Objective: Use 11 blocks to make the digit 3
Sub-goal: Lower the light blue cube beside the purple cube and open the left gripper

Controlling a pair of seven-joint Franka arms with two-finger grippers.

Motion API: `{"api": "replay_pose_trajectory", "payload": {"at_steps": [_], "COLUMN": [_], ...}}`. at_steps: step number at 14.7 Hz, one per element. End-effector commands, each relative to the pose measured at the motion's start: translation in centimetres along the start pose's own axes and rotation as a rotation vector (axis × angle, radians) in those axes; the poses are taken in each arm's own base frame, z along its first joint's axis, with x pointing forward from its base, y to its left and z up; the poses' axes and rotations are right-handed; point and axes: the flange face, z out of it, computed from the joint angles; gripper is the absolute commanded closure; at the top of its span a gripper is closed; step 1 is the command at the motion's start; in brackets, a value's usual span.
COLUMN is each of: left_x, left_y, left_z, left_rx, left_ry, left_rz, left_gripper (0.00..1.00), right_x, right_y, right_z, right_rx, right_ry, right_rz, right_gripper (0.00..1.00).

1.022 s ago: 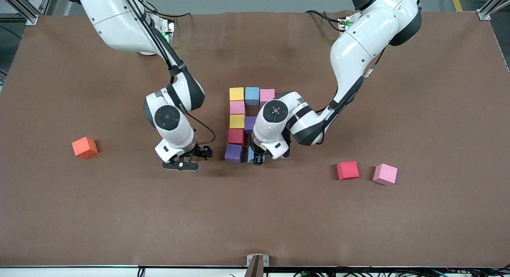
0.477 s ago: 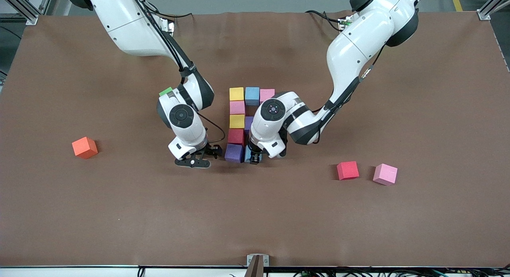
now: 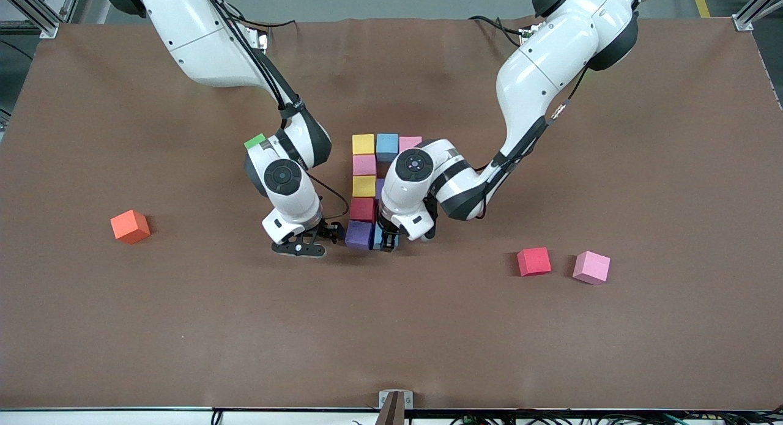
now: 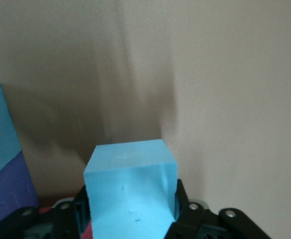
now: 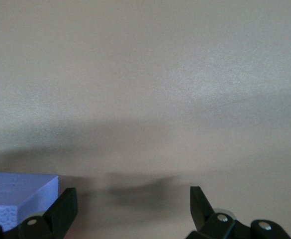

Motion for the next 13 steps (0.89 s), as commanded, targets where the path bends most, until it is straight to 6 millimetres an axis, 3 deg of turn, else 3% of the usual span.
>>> {"api": "replay_pose_trajectory", "payload": {"at_steps": [1, 7, 11, 13], "left_x": [0.7, 2.0, 5.5, 8.7], "left_y": [0.7, 3.1, 4.6, 5.6], "left_z": [-0.3, -6.3, -10.3, -12.1], "left_rx": [-0.018, -0.03, 0.09, 0.134], "left_ry": [0.006, 0.04, 0.021, 0.035], "left_rz": [-0.006, -0.01, -0.024, -0.027], "left_gripper": [0.0, 0.0, 0.0, 0.0], "right_x": [-0.6, -1.3, -1.4, -1.5], "right_y": [-0.6, -1.6, -1.8, -2.0], "right_z": [-0.2, -0.4, -0.4, -0.5], "right_rx": [0.006, 0.013, 0.014, 0.015], "right_ry": [0.004, 0.003, 0.004, 0.005], "right_rz": [0.019, 0.033, 0.031, 0.028], "right_gripper": [0.0, 0.0, 0.0, 0.0]}}
